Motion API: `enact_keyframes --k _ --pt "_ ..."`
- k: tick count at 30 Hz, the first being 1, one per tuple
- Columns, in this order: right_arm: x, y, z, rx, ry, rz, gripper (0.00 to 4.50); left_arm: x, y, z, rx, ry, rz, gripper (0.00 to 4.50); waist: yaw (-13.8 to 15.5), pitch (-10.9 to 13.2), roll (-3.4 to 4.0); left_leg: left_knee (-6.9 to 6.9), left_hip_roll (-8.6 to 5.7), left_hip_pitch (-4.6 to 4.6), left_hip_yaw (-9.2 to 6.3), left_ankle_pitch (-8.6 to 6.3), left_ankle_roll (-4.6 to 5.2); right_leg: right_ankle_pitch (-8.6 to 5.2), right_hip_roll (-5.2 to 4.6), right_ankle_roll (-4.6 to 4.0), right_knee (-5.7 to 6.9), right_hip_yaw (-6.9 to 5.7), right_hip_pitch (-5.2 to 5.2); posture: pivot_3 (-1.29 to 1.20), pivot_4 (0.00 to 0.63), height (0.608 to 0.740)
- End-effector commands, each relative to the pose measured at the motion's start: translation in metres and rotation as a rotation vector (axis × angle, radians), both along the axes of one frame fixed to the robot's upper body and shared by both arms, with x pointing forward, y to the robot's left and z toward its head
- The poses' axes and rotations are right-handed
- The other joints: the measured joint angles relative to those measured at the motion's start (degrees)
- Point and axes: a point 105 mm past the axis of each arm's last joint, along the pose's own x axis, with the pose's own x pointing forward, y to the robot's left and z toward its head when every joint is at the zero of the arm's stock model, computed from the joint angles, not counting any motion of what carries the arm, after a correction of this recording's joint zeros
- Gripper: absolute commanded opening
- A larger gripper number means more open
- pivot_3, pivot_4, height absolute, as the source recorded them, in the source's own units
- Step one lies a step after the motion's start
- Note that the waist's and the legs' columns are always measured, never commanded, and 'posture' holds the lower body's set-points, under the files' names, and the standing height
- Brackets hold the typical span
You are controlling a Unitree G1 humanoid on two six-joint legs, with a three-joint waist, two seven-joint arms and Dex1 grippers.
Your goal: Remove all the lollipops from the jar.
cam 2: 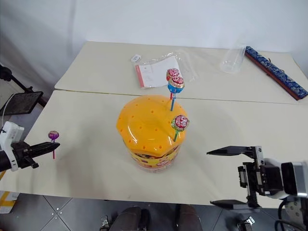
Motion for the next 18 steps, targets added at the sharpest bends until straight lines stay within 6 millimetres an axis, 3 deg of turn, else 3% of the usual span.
enact_keyframes --k 1,4,8,12,14,16,18 --pt "-0.007 -0.005 -0.005 -0.078 -0.029 0.059 4.50 -0.003 -0.007 0.002 0.017 -0.004 -0.001 0.49 -0.1 0.0 0.01 -0.01 0.02 0.01 0.00 -0.01 -0.04 0.00 0.00 0.00 0.00 -0.01 0.00 0.00 0.150 0.740" --pt "-0.002 -0.012 -0.006 -0.084 -0.022 0.024 4.50 -0.008 -0.008 -0.002 0.040 -0.002 -0.050 1.21 -0.2 0.0 0.00 -0.02 0.11 0.03 0.02 0.01 -0.14 -0.03 0.09 -0.05 0.04 -0.06 -0.02 0.00 0.150 0.740" --pt "0.003 -0.015 -0.004 -0.058 0.000 -0.018 4.50 -0.005 0.007 0.008 0.047 -0.053 -0.046 2.33 -0.4 0.0 0.00 -0.02 0.15 0.05 0.15 0.09 0.00 -0.04 0.17 -0.08 0.08 -0.10 -0.07 0.00 0.150 0.740" --pt "0.017 0.010 0.030 0.120 0.054 -0.080 4.50 -0.021 0.003 0.051 -0.095 -0.174 -0.304 3.50 -0.6 0.0 -0.01 -0.01 0.15 0.00 0.22 0.09 -0.01 -0.06 0.10 -0.10 0.16 -0.13 -0.18 0.00 0.150 0.740" --pt "0.017 0.017 0.038 0.155 0.067 -0.073 4.50 -0.021 0.005 0.055 -0.066 -0.215 -0.347 3.50 -1.0 0.0 0.01 -0.01 0.16 -0.01 0.23 -0.08 -0.33 -0.10 0.02 -0.18 0.11 -0.16 -0.29 0.00 0.150 0.740" --pt "0.019 0.028 0.044 0.165 0.097 -0.082 4.50 -0.015 -0.001 0.077 -0.100 -0.321 -0.365 3.50 -0.7 0.0 0.10 -0.04 0.16 0.01 0.15 -0.12 -0.39 -0.14 -0.01 -0.26 0.12 -0.24 -0.29 0.00 0.150 0.740" --pt "0.024 0.041 0.053 0.201 0.118 -0.081 4.50 -0.019 -0.033 0.104 -0.183 -0.495 -0.510 3.50 -0.7 0.0 0.10 -0.04 0.16 -0.04 0.16 -0.09 -0.33 -0.15 -0.01 -0.27 0.22 -0.28 -0.30 0.00 0.150 0.740"
